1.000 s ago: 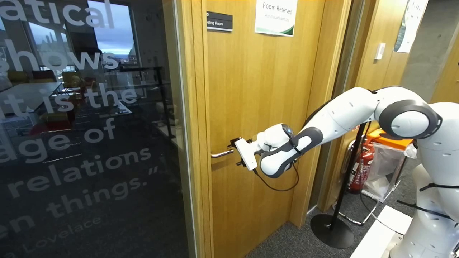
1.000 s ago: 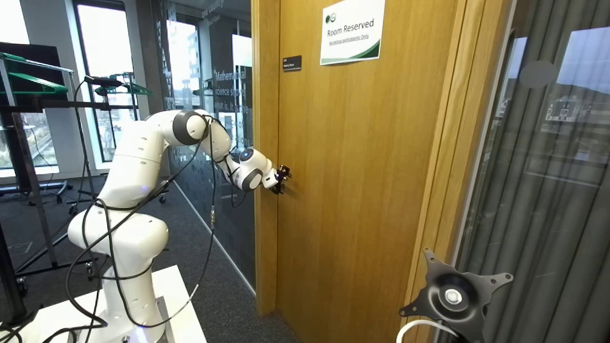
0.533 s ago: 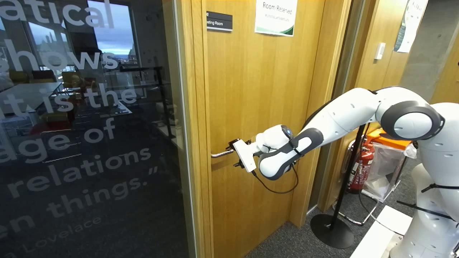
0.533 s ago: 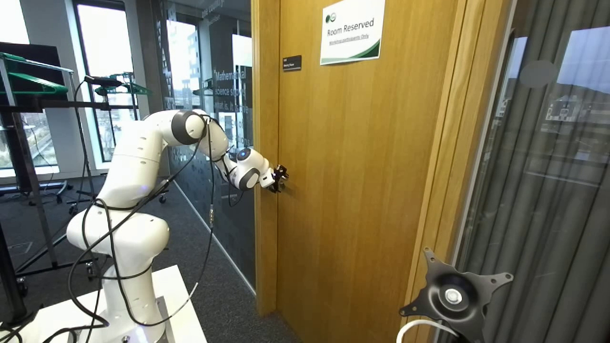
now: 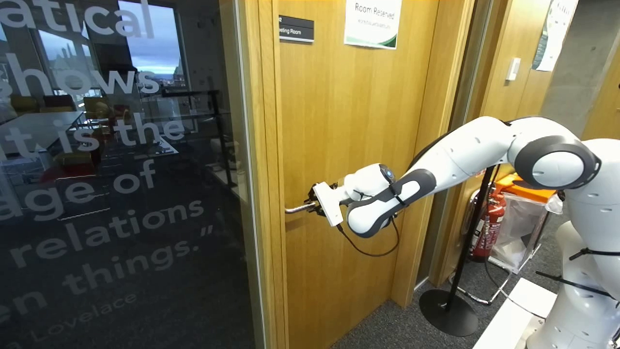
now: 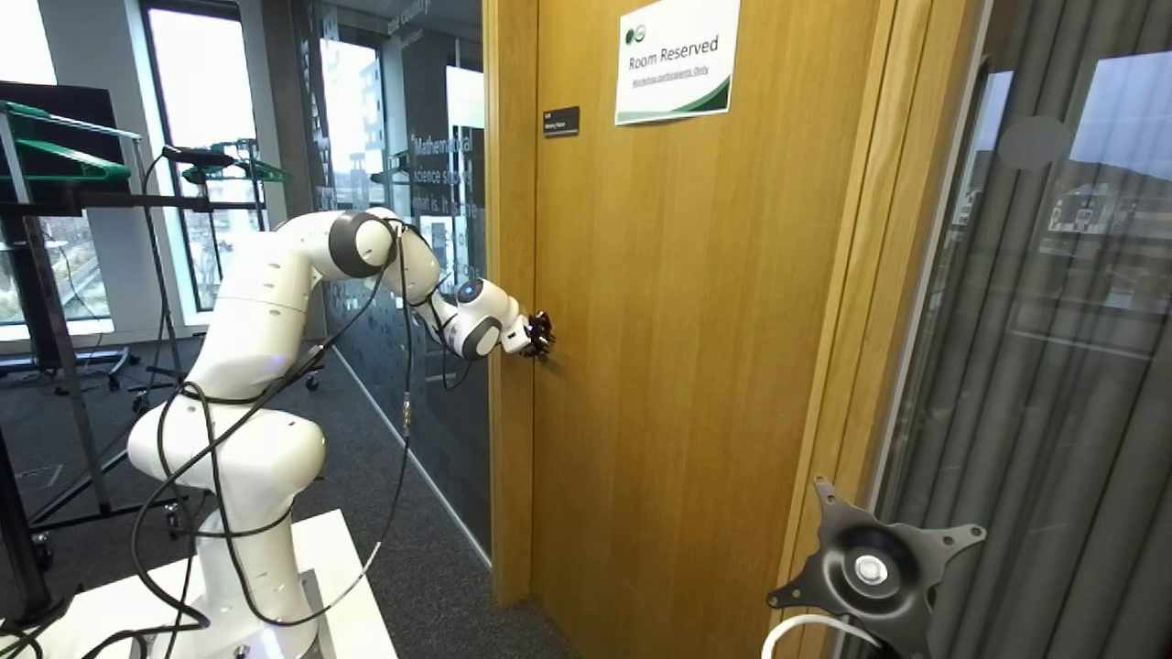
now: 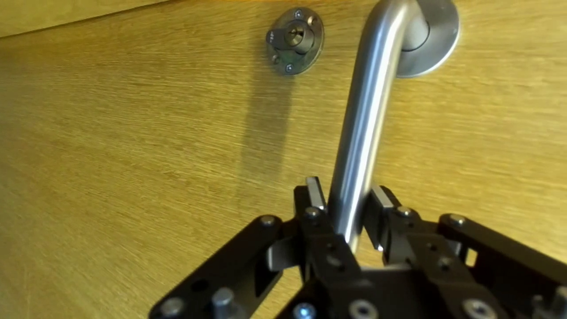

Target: Pull the handle down and open the door

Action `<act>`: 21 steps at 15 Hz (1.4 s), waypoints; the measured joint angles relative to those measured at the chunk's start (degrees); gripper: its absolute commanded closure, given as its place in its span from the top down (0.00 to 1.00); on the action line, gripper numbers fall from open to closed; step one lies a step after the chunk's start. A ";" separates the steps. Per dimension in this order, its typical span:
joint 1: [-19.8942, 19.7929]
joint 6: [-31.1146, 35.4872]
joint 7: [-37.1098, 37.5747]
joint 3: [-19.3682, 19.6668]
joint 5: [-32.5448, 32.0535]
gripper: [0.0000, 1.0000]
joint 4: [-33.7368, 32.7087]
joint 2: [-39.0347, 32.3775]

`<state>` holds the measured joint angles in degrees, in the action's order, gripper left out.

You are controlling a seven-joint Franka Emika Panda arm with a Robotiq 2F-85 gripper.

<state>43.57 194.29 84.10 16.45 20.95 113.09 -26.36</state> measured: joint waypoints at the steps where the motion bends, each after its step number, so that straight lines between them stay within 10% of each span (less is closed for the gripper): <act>1: -0.02 0.01 0.41 0.06 0.24 0.06 -0.29 0.00; 8: -0.82 0.01 4.77 -0.97 0.64 0.06 -0.31 -0.10; 16: -14.44 0.85 9.36 -16.85 3.79 0.06 -1.46 -0.54; 21: -14.71 0.85 6.84 -16.89 2.37 0.06 -2.86 -2.37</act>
<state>28.86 195.14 90.94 -0.43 23.31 110.24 -28.74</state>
